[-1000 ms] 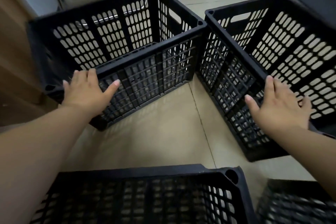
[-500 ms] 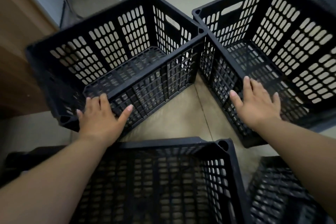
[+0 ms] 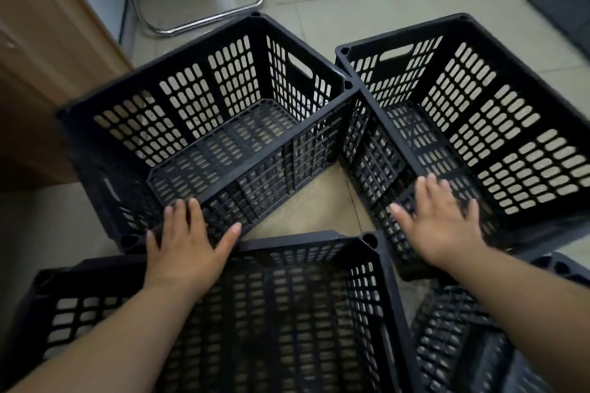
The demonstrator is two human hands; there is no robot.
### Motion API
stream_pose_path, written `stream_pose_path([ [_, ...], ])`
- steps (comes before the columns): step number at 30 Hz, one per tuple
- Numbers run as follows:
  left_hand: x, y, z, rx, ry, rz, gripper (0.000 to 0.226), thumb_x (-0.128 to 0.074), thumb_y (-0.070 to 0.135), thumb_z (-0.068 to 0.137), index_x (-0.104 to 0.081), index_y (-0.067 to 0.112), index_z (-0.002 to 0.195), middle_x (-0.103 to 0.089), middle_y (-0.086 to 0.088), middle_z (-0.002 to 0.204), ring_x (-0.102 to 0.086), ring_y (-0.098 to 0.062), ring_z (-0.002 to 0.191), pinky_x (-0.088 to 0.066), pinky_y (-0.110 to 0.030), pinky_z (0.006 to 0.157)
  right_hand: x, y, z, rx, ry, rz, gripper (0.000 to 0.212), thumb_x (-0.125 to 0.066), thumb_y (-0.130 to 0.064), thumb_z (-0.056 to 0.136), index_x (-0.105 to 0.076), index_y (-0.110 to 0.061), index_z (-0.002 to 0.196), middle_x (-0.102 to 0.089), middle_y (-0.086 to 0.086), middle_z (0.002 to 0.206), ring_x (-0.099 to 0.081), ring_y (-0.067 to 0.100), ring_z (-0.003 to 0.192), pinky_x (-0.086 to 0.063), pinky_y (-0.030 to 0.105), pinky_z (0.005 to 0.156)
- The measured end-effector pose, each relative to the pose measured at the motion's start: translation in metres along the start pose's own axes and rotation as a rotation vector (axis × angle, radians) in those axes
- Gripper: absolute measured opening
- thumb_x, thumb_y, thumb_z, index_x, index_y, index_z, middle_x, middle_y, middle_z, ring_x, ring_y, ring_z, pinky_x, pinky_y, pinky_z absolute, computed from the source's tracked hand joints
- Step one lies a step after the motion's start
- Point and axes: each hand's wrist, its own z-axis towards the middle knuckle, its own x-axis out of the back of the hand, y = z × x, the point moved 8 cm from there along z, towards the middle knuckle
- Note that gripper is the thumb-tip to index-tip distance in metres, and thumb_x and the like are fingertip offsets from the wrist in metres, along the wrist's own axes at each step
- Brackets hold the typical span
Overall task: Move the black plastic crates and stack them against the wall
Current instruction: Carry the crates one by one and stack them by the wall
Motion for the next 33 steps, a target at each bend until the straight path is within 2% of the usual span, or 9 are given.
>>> stream_pose_path([
  [3,-0.02,0.022,-0.038,-0.165,0.023,0.084,0.093,0.028,0.077,0.06,0.036,0.019,0.132,0.037,-0.004,0.147,0.033,-0.018,0.135,0.01,-0.046,0.114,-0.025,-0.04,-0.056,0.19,0.137,-0.047,0.076,0.012,-0.063,0.083,0.033,-0.017,0.14,0.037,0.007,0.149,0.031,0.022,0.138,0.016,0.045,0.115],
  [6,-0.042,0.037,-0.064,-0.225,-0.012,0.058,0.1,0.041,0.075,0.044,0.041,0.019,0.127,0.045,0.002,0.139,0.039,-0.014,0.129,0.016,-0.043,0.111,-0.079,-0.056,-0.104,0.26,0.199,0.024,0.074,-0.009,-0.058,0.093,-0.004,-0.01,0.149,-0.003,0.005,0.16,0.002,0.018,0.146,0.001,0.042,0.116],
  [9,-0.049,0.039,-0.066,-0.208,-0.008,0.046,0.099,0.04,0.075,0.046,0.043,0.018,0.127,0.046,0.001,0.139,0.04,-0.015,0.129,0.018,-0.042,0.11,-0.101,-0.056,-0.111,0.235,0.223,0.025,0.072,-0.015,-0.056,0.095,-0.02,-0.007,0.147,-0.007,0.001,0.158,-0.001,0.012,0.145,-0.004,0.043,0.115],
  [12,-0.05,0.04,-0.065,-0.211,-0.002,0.07,0.092,0.03,0.075,0.056,0.044,0.018,0.126,0.047,-0.001,0.139,0.04,-0.017,0.13,0.018,-0.043,0.109,-0.093,-0.059,-0.111,0.212,0.245,-0.003,0.071,-0.019,-0.055,0.094,-0.037,-0.002,0.139,-0.03,0.008,0.151,-0.004,0.014,0.145,-0.007,0.044,0.114],
  [19,-0.04,0.038,-0.061,-0.187,-0.005,0.086,0.087,0.01,0.073,0.072,0.035,0.019,0.135,0.039,0.001,0.145,0.032,-0.015,0.135,0.015,-0.043,0.113,-0.083,-0.065,-0.095,0.253,0.214,-0.05,0.07,-0.014,-0.056,0.095,-0.023,-0.006,0.144,-0.022,0.01,0.154,-0.004,0.018,0.145,-0.01,0.047,0.112],
  [22,-0.035,0.044,-0.07,-0.184,-0.003,0.074,0.087,0.012,0.073,0.071,0.031,0.02,0.138,0.039,0.0,0.145,0.031,-0.015,0.137,0.016,-0.043,0.113,-0.061,-0.07,-0.091,0.305,0.174,-0.029,0.068,0.008,-0.058,0.085,0.028,-0.018,0.137,0.034,-0.002,0.147,0.038,0.01,0.133,0.025,0.039,0.111],
  [23,-0.037,0.052,-0.079,-0.21,0.012,0.077,0.085,0.016,0.073,0.071,0.033,0.02,0.136,0.041,0.001,0.142,0.034,-0.014,0.134,0.017,-0.043,0.112,-0.054,-0.065,-0.092,0.287,0.161,0.022,0.066,0.007,-0.059,0.085,0.035,-0.021,0.132,0.042,-0.005,0.141,0.042,0.009,0.127,0.029,0.038,0.109],
  [28,-0.07,0.126,-0.155,-0.429,0.016,-0.05,0.084,0.027,0.075,0.06,0.041,0.025,0.126,0.053,0.007,0.127,0.046,-0.013,0.122,0.024,-0.039,0.107,-0.04,0.009,-0.119,0.102,0.27,0.075,0.066,0.018,-0.058,0.08,0.035,-0.023,0.133,0.044,-0.006,0.139,0.041,0.008,0.128,0.032,0.034,0.105],
  [33,-0.118,0.192,-0.221,-0.57,-0.098,-0.148,0.088,0.029,0.077,0.052,0.037,0.03,0.126,0.048,0.017,0.13,0.047,-0.015,0.122,0.036,-0.03,0.095,-0.083,0.08,-0.14,0.075,0.1,0.022,0.089,0.048,-0.061,0.052,0.037,-0.024,0.132,0.044,-0.007,0.142,0.045,0.006,0.123,0.042,0.032,0.092],
])
